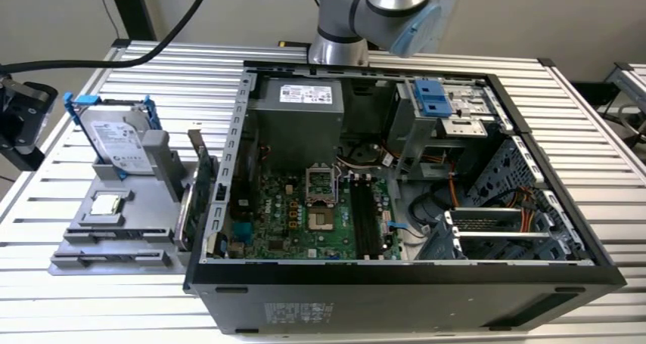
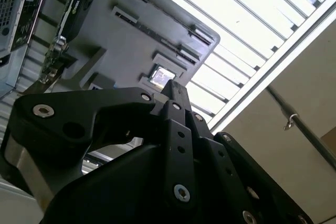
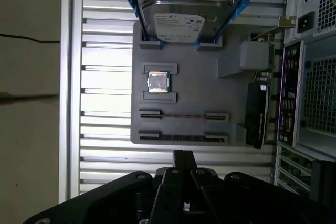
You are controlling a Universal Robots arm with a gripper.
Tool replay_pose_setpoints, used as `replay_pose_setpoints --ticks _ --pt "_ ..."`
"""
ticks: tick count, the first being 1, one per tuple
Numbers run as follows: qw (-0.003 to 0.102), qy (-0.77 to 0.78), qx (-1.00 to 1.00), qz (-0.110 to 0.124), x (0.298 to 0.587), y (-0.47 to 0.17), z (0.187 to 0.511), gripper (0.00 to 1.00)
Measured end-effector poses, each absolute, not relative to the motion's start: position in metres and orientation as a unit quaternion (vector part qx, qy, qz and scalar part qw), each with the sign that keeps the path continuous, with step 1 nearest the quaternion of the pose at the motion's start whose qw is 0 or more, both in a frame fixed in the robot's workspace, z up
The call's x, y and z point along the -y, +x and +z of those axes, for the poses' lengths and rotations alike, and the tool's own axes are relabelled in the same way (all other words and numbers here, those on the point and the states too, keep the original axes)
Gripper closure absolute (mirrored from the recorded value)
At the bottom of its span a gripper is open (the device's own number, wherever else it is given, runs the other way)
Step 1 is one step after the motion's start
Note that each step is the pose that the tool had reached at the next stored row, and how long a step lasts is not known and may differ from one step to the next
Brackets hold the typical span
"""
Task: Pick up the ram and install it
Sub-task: 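Pick up the ram and move it above insertion slot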
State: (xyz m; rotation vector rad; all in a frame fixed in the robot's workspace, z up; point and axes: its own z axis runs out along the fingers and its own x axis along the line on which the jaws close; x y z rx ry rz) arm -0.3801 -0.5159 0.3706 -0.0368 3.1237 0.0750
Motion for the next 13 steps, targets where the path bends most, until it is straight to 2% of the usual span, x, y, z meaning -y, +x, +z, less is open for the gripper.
replay_pose_setpoints --ticks 13 --pt "0.007 -0.047 -0.999 0.024 0.5159 -0.3801 0.3706 1.00"
